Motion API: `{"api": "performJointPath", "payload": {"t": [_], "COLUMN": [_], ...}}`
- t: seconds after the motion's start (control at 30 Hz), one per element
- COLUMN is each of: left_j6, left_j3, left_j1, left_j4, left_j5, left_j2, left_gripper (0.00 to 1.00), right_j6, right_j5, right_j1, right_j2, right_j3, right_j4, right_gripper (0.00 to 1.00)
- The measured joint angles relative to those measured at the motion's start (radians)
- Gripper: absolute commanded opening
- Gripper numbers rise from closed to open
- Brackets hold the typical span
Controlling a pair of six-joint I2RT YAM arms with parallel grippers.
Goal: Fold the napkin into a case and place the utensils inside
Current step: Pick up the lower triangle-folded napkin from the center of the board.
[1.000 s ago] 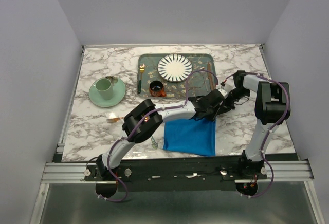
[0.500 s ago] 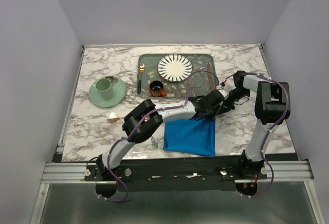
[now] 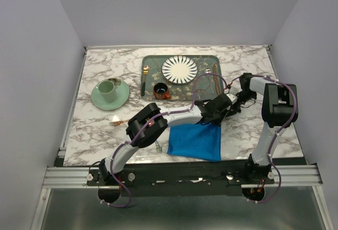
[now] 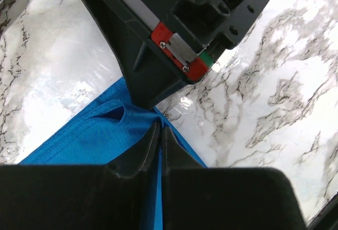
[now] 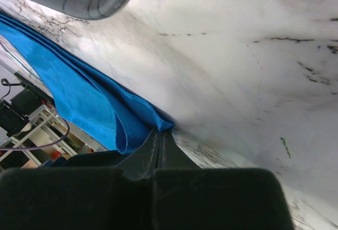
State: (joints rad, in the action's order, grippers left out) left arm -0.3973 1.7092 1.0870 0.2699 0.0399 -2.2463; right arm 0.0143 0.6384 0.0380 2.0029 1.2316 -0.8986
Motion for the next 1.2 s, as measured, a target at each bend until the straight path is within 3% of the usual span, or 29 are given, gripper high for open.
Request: {"api": "performJointPath", "payload": {"t": [0.13,0.23,0.27,0.37,0.43,0.47,0.57,0.63,0.7,0.97,1.2], "left_j6": [0.014,0.049,0.06,0.136,0.184,0.212,0.292,0.339,0.39,0.501,0.505], "left_j3": [0.0,-0.031,-0.053,-0.186,-0.254,-0.274,-0.307,-0.33,-0.362,-0.494,-0.517], "left_j1": [-0.001,-0.02,-0.027,-0.083,-0.142,-0.178,-0.271,-0.312,-0.334,-0.362,-0.406], "left_j4": [0.002,0.008,0.005,-0.001,-0.001,-0.002,0.003,0.012,0.025,0.101,0.114], "left_j5": [-0.002,-0.034,-0.051,-0.144,-0.224,-0.265,-0.374,-0.417,-0.445,-0.468,-0.47], "left_j2": [0.001,0.034,0.054,0.192,0.297,0.346,0.441,0.48,0.51,0.604,0.659], "left_gripper": [0.4,0.68,0.82,0.92,0.94,0.94,0.94,0.94,0.94,0.92,0.88], "right_j6": [0.0,0.0,0.0,0.01,0.025,0.038,0.077,0.111,0.152,0.25,0.294], "right_j5": [0.002,0.007,0.007,0.007,0.005,0.003,-0.002,-0.004,-0.007,0.001,0.026], "right_j1": [-0.002,-0.005,-0.006,-0.006,-0.006,-0.006,-0.006,-0.006,-0.006,-0.004,-0.016], "right_j2": [0.003,0.008,0.01,0.019,0.021,0.022,0.029,0.039,0.055,0.154,0.218], "right_j3": [0.003,0.009,0.012,0.033,0.055,0.071,0.136,0.188,0.256,0.464,0.444], "right_j4": [-0.001,-0.001,-0.003,-0.011,-0.024,-0.037,-0.083,-0.114,-0.163,-0.311,-0.372], "right_gripper": [0.01,0.04,0.08,0.2,0.25,0.36,0.48,0.49,0.57,0.6,0.6]}}
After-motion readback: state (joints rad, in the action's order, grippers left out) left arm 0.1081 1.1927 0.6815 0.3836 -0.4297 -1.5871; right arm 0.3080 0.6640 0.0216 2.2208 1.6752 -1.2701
